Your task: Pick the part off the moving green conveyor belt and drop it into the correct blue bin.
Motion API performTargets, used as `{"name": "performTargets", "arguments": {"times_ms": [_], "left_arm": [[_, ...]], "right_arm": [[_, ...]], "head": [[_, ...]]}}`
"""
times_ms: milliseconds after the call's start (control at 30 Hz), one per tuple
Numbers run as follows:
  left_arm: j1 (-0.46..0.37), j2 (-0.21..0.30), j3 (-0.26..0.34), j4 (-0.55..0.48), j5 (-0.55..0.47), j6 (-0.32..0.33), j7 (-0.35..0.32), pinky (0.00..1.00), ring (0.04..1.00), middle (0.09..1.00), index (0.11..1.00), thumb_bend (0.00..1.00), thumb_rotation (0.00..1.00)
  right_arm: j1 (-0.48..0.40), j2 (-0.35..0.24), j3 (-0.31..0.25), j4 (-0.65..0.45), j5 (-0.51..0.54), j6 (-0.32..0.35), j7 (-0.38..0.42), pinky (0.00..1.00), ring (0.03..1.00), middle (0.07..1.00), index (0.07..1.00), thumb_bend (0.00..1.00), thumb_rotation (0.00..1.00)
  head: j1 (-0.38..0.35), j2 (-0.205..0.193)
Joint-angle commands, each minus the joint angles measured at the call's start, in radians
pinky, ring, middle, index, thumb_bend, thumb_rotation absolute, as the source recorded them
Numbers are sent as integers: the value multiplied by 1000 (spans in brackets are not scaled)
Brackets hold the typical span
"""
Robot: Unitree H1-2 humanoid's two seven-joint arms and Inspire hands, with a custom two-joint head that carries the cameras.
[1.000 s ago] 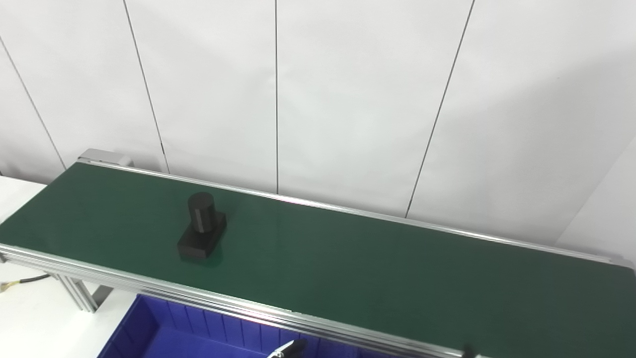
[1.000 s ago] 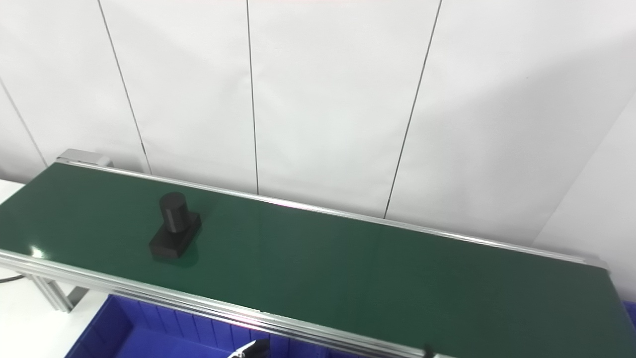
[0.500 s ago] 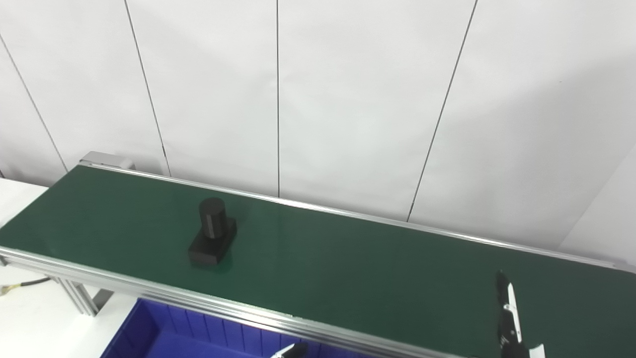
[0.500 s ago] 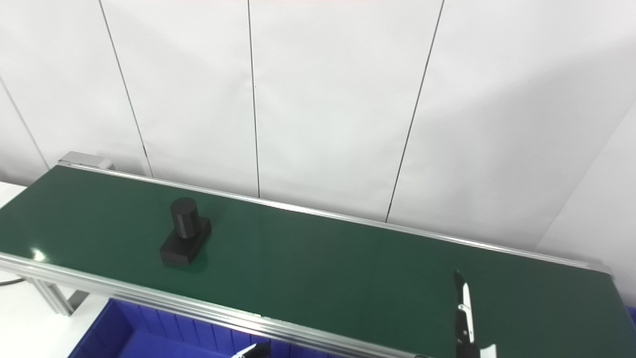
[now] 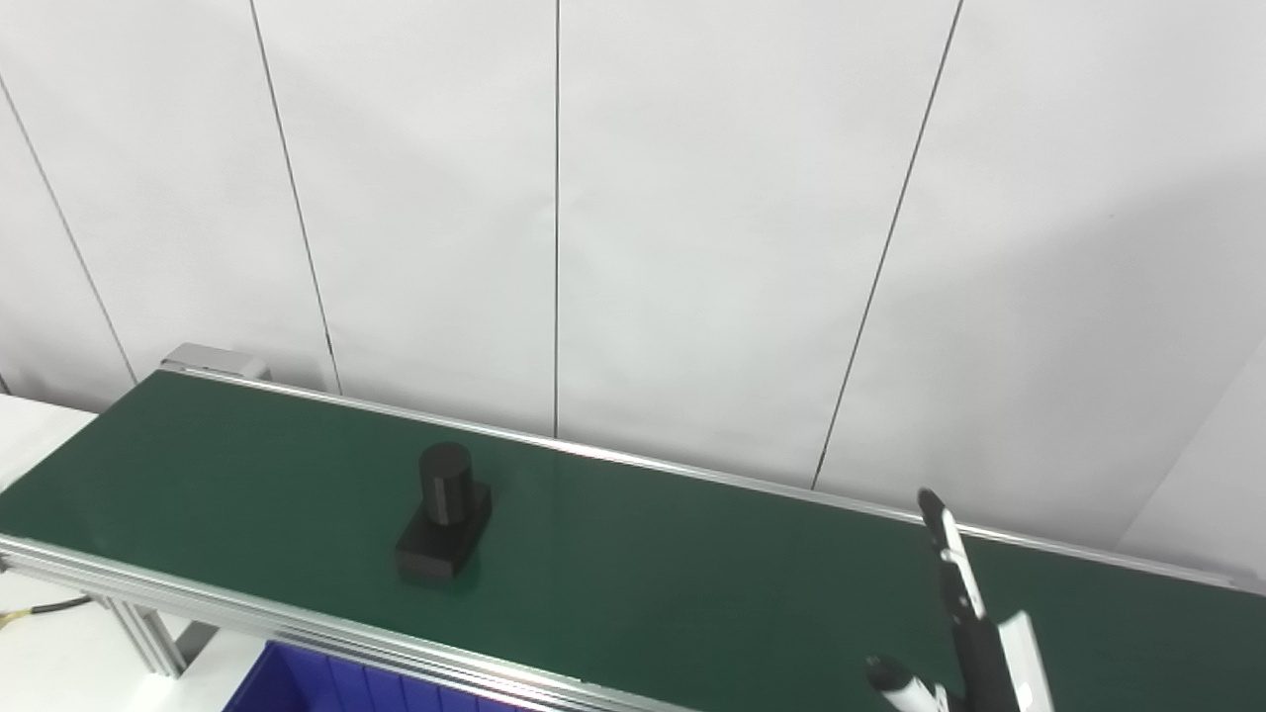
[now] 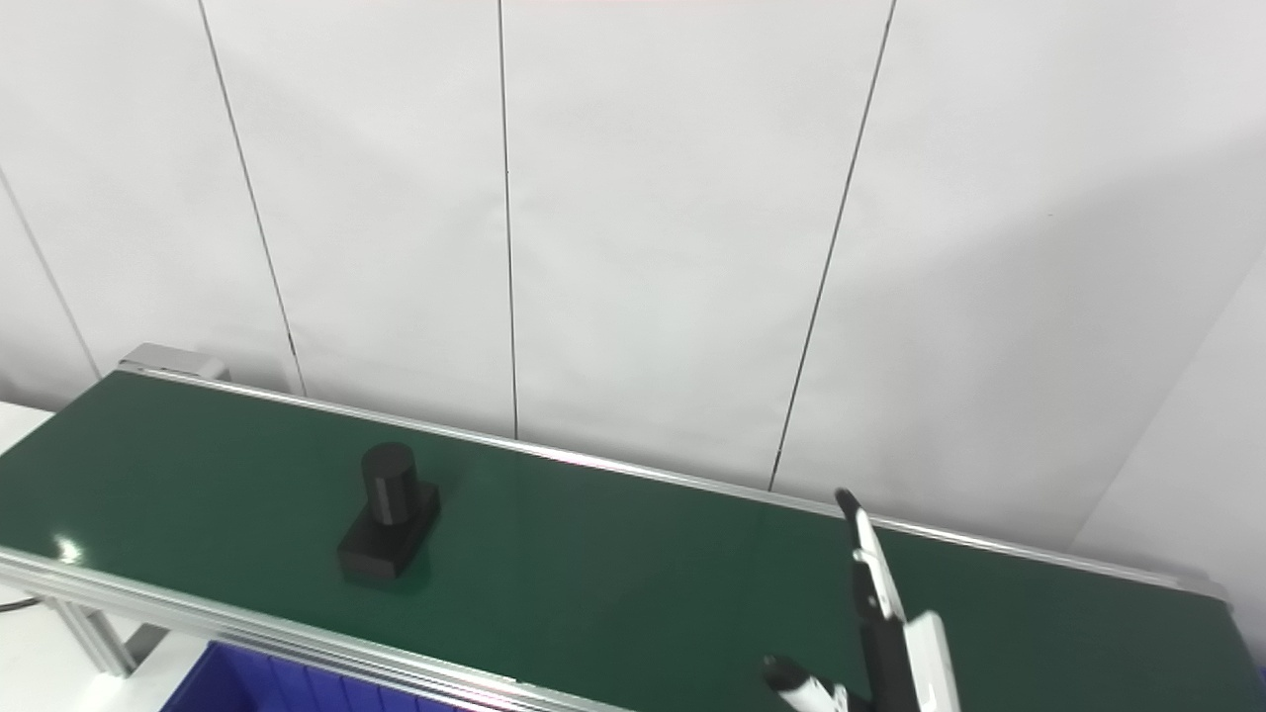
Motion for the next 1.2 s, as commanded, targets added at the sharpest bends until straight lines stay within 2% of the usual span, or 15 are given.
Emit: {"name": "performTargets", "arguments": {"times_ms": [0,200,300,433,567,700,933,1167], "left_arm": [[-5,7,2,-33,5,-43,8,791,877,891,857,862,854],[-12,24,-8,-36,17,-43,14,774,865,885,852,848,869],[-15,20,-12,-34,17,-43,20,766,858,878,844,850,864],[-20,19,-23,-29,29,-43,37,768,858,874,842,851,872],[-29,6,-41,-14,37,-43,60,767,852,869,836,850,869],[-31,10,-58,-13,44,-43,70,793,866,871,837,851,873],[-25,12,-68,-24,57,-43,99,780,857,867,829,861,879],[-24,13,-82,-26,60,-43,117,775,858,865,828,872,881]], "right_arm": [[-36,0,-12,3,15,8,17,874,946,962,993,783,884],[-81,13,-14,31,17,41,54,891,947,957,979,797,813],[-115,16,-9,54,-10,46,59,879,934,954,977,795,816],[-144,19,-4,65,-30,66,67,871,931,955,977,806,826],[-180,15,1,92,-36,69,87,867,935,967,983,814,839],[-194,14,0,112,-29,67,96,874,941,975,988,816,839],[-218,13,4,146,-28,47,102,861,934,967,984,797,820],[-260,15,17,172,-45,68,120,861,934,965,983,809,811]], "head": [[-4,1],[-5,-3],[3,-6],[46,-12],[136,-29],[168,-34],[175,-38],[174,-39]]}}
